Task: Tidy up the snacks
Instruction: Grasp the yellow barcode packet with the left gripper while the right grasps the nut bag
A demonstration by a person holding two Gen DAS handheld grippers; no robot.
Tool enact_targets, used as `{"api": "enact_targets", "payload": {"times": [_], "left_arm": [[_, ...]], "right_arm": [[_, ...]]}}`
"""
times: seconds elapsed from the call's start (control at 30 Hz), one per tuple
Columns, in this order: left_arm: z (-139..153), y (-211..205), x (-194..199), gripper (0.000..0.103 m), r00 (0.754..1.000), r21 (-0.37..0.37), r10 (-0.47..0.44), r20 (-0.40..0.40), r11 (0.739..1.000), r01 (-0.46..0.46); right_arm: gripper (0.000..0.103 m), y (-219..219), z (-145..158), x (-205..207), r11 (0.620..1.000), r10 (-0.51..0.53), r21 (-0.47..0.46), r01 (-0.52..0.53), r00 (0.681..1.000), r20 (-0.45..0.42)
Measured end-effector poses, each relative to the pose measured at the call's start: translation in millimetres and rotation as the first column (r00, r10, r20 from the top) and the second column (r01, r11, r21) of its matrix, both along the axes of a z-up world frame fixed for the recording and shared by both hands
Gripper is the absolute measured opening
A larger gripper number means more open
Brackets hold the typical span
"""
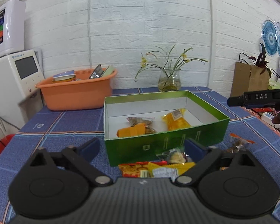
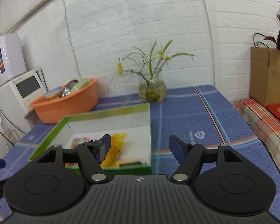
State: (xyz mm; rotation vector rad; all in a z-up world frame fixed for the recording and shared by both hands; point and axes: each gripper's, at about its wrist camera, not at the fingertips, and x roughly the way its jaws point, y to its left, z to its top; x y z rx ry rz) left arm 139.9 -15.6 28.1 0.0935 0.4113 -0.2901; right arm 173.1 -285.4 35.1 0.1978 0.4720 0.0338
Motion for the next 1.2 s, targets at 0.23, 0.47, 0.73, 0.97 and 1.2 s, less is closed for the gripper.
{"api": "enact_targets", "payload": {"times": [0.23, 0.47, 0.73, 0.97, 1.2], "left_arm": [[-35.8, -45.8, -20.9, 0.103, 0.999, 0.263, -0.031, 0.04, 0.965, 0.02], [-61.6, -43.0, -9.4, 0.103, 0.986, 0.153, -0.097, -0.136, 0.981, 0.118], [-61.2, -19.9, -5.3, 0.061, 0.974, -0.02, -0.121, -0.194, 0.993, 0.119], [-54.2, -5.5, -19.1, 0.059, 0.979, -0.036, -0.081, -0.19, 0.997, 0.075], [-36.8, 40.1, -48.9, 0.059, 0.987, -0.066, 0.015, -0.158, 0.997, -0.025]], "right_arm": [[0.103, -22.5, -49.0, -37.0, 0.974, -0.128, 0.169, 0.152, 0.981, -0.143], [0.103, -7.6, -70.8, -23.9, 0.954, -0.124, 0.245, 0.171, 0.973, -0.196], [0.087, 21.9, -75.6, -22.2, 0.998, -0.058, 0.014, 0.061, 0.987, -0.149], [0.086, 9.2, -76.7, -31.6, 0.993, -0.064, 0.087, 0.076, 0.989, -0.134], [0.087, 11.0, -59.9, -67.9, 0.989, -0.105, 0.097, 0.11, 0.993, -0.06]]}}
